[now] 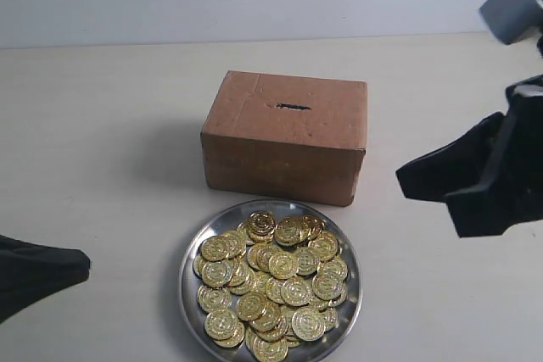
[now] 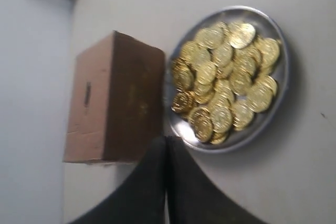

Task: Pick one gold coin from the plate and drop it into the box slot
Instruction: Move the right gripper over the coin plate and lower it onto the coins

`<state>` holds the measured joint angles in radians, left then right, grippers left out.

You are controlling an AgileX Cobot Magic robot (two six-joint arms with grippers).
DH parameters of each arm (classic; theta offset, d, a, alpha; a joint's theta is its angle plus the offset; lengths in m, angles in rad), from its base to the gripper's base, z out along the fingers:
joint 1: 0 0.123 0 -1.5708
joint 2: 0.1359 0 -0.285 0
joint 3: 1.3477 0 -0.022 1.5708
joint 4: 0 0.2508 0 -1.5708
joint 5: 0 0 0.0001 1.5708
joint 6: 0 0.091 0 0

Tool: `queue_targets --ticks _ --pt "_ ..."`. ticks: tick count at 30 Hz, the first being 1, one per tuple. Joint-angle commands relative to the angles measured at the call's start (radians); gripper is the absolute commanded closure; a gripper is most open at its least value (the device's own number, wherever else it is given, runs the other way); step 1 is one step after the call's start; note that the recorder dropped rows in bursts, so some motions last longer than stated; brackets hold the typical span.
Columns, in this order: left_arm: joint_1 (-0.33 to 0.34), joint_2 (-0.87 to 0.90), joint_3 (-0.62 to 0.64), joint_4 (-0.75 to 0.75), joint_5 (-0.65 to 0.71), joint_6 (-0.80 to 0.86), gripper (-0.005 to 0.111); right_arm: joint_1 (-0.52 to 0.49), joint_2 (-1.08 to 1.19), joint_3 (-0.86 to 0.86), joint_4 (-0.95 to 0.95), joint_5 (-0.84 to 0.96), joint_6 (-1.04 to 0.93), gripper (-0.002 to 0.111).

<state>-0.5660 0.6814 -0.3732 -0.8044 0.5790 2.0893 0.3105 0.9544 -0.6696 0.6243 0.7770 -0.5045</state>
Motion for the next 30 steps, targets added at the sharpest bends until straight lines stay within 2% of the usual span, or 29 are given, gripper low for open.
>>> queue_targets --ticks 1,6,14,16,18,19,20,21,24,27,28,30 --pt "-0.075 0.150 -0.016 0.101 -0.072 0.009 0.107 0.045 0.051 -0.009 0.005 0.005 -0.054 0.108" --pt "-0.124 0.275 -0.054 0.138 -0.113 0.009 0.107 0.061 0.081 -0.009 0.005 -0.002 -0.061 0.108" --pt "-0.132 0.366 -0.080 0.139 -0.169 -0.005 0.107 0.061 0.165 -0.009 0.059 -0.107 -0.066 0.108" --pt "-0.132 0.355 -0.080 0.139 -0.169 -0.046 0.107 0.061 0.255 -0.011 0.144 -0.119 -0.148 0.106" --pt "-0.132 0.332 -0.080 0.142 -0.169 -0.127 0.107 0.087 0.350 -0.032 0.208 -0.097 -0.212 0.095" --pt "-0.132 0.310 -0.080 0.168 -0.169 -0.160 0.107 0.142 0.413 -0.066 0.208 -0.098 -0.219 0.086" --pt "-0.132 0.296 -0.080 0.179 -0.167 -0.171 0.107 0.170 0.443 -0.083 0.208 -0.098 -0.231 0.083" --pt "-0.132 0.269 -0.077 0.205 -0.168 -0.220 0.107 0.242 0.501 -0.131 0.188 -0.127 -0.233 0.078" --pt "-0.132 0.194 -0.044 0.311 -0.165 -0.348 0.107 0.360 0.624 -0.242 0.129 -0.208 -0.157 0.077" --pt "-0.132 0.155 -0.025 0.380 -0.163 -0.378 0.107 0.423 0.705 -0.314 0.072 -0.221 -0.104 0.077" --pt "-0.132 0.140 -0.021 0.399 -0.163 -0.388 0.107 0.454 0.752 -0.350 0.005 -0.240 -0.023 0.075" --pt "-0.132 0.112 -0.011 0.409 -0.163 -0.413 0.107 0.501 0.821 -0.418 -0.202 -0.242 0.204 0.064"
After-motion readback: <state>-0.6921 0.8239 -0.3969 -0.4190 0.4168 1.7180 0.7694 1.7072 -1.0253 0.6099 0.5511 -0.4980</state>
